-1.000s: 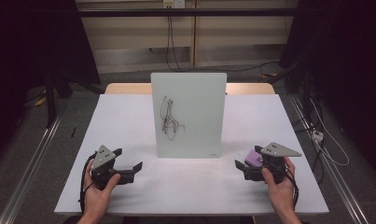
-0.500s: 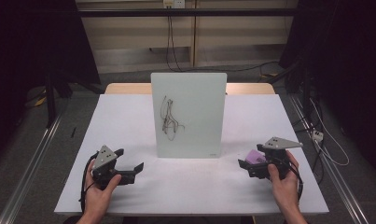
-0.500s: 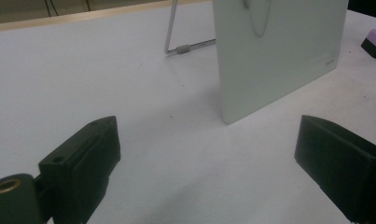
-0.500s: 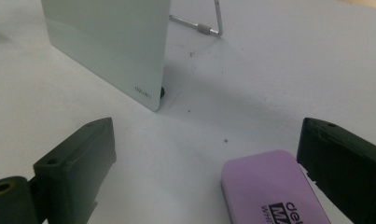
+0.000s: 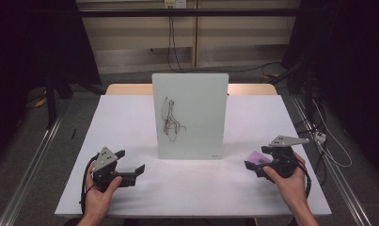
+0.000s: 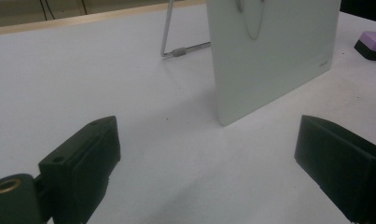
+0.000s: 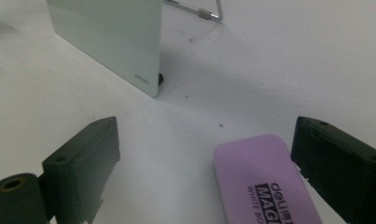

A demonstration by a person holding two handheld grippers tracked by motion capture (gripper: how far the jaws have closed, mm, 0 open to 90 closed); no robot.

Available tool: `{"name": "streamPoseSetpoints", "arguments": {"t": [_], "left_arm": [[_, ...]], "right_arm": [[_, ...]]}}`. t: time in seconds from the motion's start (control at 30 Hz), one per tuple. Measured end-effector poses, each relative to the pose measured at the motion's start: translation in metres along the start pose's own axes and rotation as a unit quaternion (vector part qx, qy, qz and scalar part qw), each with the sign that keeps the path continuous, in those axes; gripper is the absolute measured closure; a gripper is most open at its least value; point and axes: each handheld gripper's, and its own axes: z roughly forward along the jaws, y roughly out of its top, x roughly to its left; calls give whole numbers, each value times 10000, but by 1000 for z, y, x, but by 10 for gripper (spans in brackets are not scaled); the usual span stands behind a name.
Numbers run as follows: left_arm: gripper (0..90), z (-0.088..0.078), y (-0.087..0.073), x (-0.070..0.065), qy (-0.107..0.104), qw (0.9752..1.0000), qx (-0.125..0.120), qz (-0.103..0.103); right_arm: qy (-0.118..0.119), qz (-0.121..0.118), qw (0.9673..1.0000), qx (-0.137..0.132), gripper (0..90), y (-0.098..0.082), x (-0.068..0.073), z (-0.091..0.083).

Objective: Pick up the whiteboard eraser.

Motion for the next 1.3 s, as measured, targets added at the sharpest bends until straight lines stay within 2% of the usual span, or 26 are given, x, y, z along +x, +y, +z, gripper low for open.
{"name": "streamPoseSetpoints", "arguments": {"t": [0.2, 0.4, 0.5, 0.53, 0.6, 0.67, 0.7, 0.73, 0.8, 0.93, 1.1, 1.2, 1.3], "left_arm": [[69, 1, -1, 0, 8, 10000, 17, -33], [69, 1, 0, 0, 9, 10000, 9, -34], [69, 2, 0, 0, -2, 10000, 14, -46], [69, 2, 0, 0, -27, 10000, 35, -32], [69, 2, 0, -1, -17, 10000, 35, -10], [69, 2, 0, -1, -19, 10000, 29, -17], [69, 2, 0, -1, -4, 10000, 28, -24], [69, 2, 0, -1, 1, 10000, 35, -33], [69, 1, -1, 0, 9, 10000, 63, 6], [69, 1, -1, 0, 3, 10000, 62, -7], [69, 2, -1, 1, 10, 10000, 70, -17], [69, 1, -1, 0, 4, 10000, 67, -18], [69, 1, 0, 1, 2, 10000, 68, -19]], "right_arm": [[40, -164, 9997, 169, 110, 9, -10, -1], [183, -269, 9972, 676, 127, 18, -22, 12], [173, -264, 9960, 830, 147, 22, -29, 17], [176, -247, 9963, 809, 147, 23, -31, 18], [199, -265, 9959, 840, 146, 22, -33, 19], [149, -362, 9940, 1019, 148, 20, -34, 19], [114, -435, 9939, 1004, 150, 19, -35, 19], [152, -369, 9940, 1017, 157, 18, -36, 17], [167, -455, 9938, 998, 158, 16, -38, 15], [200, -445, 9930, 1075, 160, 12, -39, 9], [137, -597, 9894, 1315, 216, 6, -39, 8], [207, -627, 9886, 1352, 261, 3, -39, 7], [213, -661, 9879, 1384, 259, 2, -38, 6]]}}
